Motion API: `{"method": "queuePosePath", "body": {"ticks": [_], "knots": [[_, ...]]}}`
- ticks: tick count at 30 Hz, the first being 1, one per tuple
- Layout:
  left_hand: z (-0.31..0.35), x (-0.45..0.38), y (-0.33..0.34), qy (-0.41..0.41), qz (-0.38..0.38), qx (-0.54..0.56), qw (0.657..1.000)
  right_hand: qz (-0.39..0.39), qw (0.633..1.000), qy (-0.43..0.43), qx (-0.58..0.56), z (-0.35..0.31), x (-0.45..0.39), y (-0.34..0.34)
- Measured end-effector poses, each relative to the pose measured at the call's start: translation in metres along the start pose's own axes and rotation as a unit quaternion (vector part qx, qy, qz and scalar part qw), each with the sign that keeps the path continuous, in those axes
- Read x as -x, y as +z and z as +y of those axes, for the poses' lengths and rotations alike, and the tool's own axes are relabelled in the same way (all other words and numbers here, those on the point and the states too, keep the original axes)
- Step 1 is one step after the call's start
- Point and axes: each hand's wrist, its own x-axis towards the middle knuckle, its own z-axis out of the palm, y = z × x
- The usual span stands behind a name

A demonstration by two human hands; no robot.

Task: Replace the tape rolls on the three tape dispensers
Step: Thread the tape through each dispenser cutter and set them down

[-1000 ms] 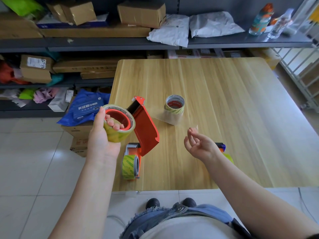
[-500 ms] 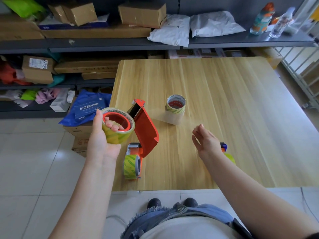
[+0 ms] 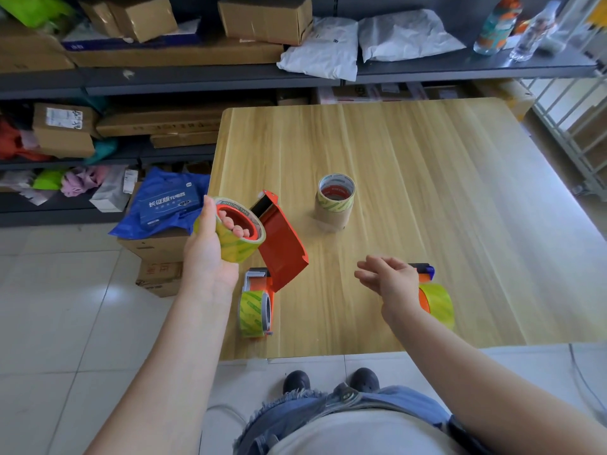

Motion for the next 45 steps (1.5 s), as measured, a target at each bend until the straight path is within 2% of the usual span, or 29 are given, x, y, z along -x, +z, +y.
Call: {"method": "queuePosePath", "body": {"ticks": [6, 12, 18, 22, 28, 35, 41, 45], "knots": [[-0.004, -0.005, 0.007, -0.006, -0.011, -0.070, 0.997, 0.049, 0.998, 0.043, -0.008, 0.024, 0.014, -0.003], [-0.008, -0.014, 0.009, -0.023, -0.018, -0.145, 0.989, 0.050, 0.998, 0.038, 0.020, 0.041, 0.029, -0.004], [-0.016, -0.028, 0.004, -0.067, -0.033, -0.189, 0.979, 0.079, 0.994, 0.068, 0.014, 0.061, 0.044, 0.000], [-0.024, -0.027, 0.000, -0.075, -0.049, -0.205, 0.975, 0.070, 0.994, 0.082, 0.019, 0.074, 0.055, 0.000], [-0.039, -0.013, -0.004, -0.061, -0.087, -0.215, 0.971, 0.008, 0.988, 0.140, 0.069, 0.091, 0.073, -0.003], [-0.080, 0.018, -0.022, -0.031, -0.154, -0.262, 0.952, -0.105, 0.956, 0.203, 0.186, 0.108, 0.093, -0.015], [-0.116, 0.033, -0.040, -0.013, -0.124, -0.329, 0.936, -0.170, 0.914, 0.222, 0.293, 0.121, 0.092, -0.025], [-0.130, 0.037, -0.048, -0.014, -0.136, -0.347, 0.928, -0.208, 0.882, 0.227, 0.357, 0.124, 0.086, -0.027]]}}
